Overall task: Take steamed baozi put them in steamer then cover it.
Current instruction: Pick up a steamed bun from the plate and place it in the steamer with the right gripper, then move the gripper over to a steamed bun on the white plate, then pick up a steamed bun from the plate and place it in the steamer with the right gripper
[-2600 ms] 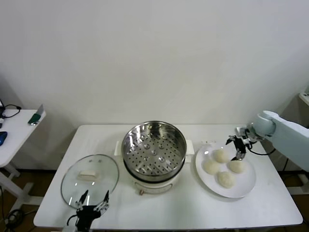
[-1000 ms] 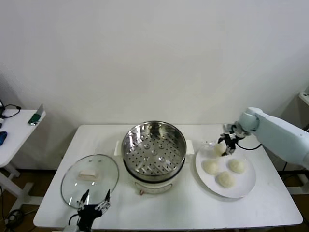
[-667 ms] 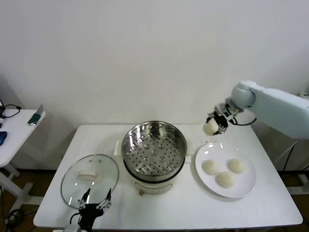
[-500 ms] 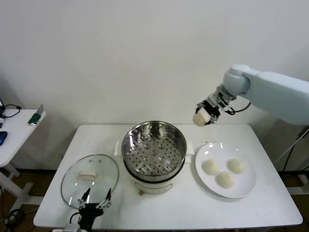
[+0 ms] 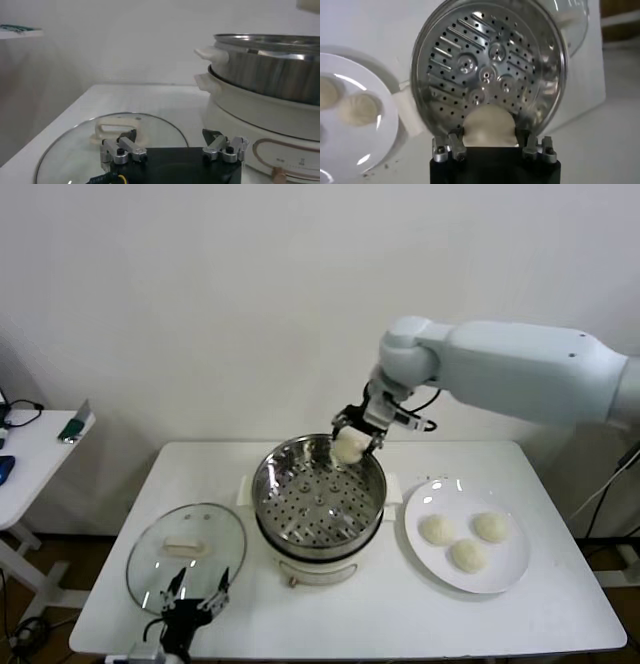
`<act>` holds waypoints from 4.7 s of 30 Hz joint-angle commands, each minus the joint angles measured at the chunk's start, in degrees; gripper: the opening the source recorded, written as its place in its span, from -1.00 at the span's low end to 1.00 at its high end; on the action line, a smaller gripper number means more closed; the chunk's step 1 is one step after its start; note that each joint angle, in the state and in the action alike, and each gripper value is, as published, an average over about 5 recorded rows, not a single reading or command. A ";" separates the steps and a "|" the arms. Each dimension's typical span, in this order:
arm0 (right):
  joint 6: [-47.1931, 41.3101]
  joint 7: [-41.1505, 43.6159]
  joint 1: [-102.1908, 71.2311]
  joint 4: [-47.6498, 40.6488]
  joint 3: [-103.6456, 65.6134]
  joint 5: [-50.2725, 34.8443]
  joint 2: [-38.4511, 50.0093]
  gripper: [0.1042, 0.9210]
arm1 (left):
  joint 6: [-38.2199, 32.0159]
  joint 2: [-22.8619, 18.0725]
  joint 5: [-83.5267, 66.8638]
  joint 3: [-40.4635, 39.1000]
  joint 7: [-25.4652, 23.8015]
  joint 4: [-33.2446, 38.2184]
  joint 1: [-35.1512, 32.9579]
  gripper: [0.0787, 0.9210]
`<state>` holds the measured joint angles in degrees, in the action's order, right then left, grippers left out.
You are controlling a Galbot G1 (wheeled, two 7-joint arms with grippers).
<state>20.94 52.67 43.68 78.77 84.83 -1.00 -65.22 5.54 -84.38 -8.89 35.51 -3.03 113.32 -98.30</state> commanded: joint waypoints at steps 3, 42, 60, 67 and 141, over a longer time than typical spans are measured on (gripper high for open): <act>3.18 -2.05 -6.40 -4.04 -0.46 7.92 -6.05 0.43 | 0.02 -0.01 -0.20 -0.18 -0.01 0.31 -0.12 0.77; -9.28 6.15 12.55 -4.48 13.45 -29.82 7.66 0.76 | 0.22 0.31 -0.38 -0.50 0.12 0.20 0.39 0.77; -41.06 -1.58 -1.16 7.00 15.99 -29.71 33.85 0.76 | -0.01 0.47 -0.52 -0.22 0.13 -0.14 0.80 0.77; -42.75 -3.09 -15.49 2.15 4.69 -27.21 30.86 0.76 | -0.42 0.21 -0.64 0.11 0.21 -0.48 0.65 0.77; -56.31 -15.52 1.80 7.97 2.89 -51.38 -11.74 0.18 | -1.08 -0.22 -1.04 -0.88 0.40 -0.10 0.50 0.77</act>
<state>-32.49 40.78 51.02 86.45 89.11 -51.93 -68.59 4.47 -84.55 -9.89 34.72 -2.62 113.12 -97.78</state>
